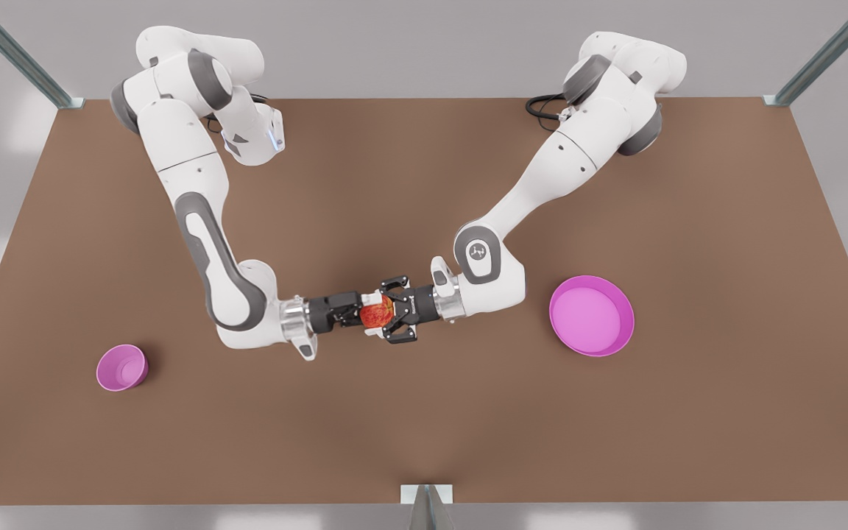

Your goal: Use the left arm to pick up the apple from the plate, transfer it to the gripper of the right arm, and then use the right arm to place it into the bowl

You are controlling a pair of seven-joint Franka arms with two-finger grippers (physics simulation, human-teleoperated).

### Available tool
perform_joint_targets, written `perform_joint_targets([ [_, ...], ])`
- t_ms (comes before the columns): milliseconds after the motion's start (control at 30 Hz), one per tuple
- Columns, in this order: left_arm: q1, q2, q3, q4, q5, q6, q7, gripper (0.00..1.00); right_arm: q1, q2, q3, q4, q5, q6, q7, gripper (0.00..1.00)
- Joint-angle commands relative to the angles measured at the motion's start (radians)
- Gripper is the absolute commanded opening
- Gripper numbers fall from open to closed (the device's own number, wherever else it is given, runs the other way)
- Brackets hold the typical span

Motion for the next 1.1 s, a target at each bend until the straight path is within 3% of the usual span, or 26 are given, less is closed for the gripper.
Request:
perform_joint_targets([
  [0,0.000,0.000,0.000,0.000,0.006,-0.007,-0.008,0.68,0.001,0.000,0.003,-0.001,0.001,0.016,0.001,1.00],
  [267,-0.002,0.000,0.000,0.000,0.006,-0.007,-0.008,0.68,0.016,0.005,0.005,-0.001,0.001,0.049,0.000,1.00],
  [333,-0.002,0.000,0.000,0.000,0.006,0.002,-0.008,0.68,0.016,0.003,0.005,-0.001,0.001,0.049,-0.002,0.87],
  [433,-0.002,0.000,0.000,0.000,0.006,0.002,-0.009,0.68,0.016,0.008,0.005,0.006,0.010,0.058,-0.002,0.84],
  [467,-0.003,0.000,0.000,-0.001,0.006,0.002,-0.011,0.72,0.016,0.008,0.003,0.006,0.010,0.062,-0.002,0.84],
  [533,-0.002,0.001,-0.001,-0.003,-0.009,0.001,-0.032,0.99,0.016,0.008,0.003,0.006,0.010,0.062,-0.002,0.78],
  [1067,0.029,-0.011,0.000,-0.041,0.003,-0.001,-0.031,0.99,-0.021,0.008,-0.006,0.006,-0.038,0.049,-0.007,0.77],
])
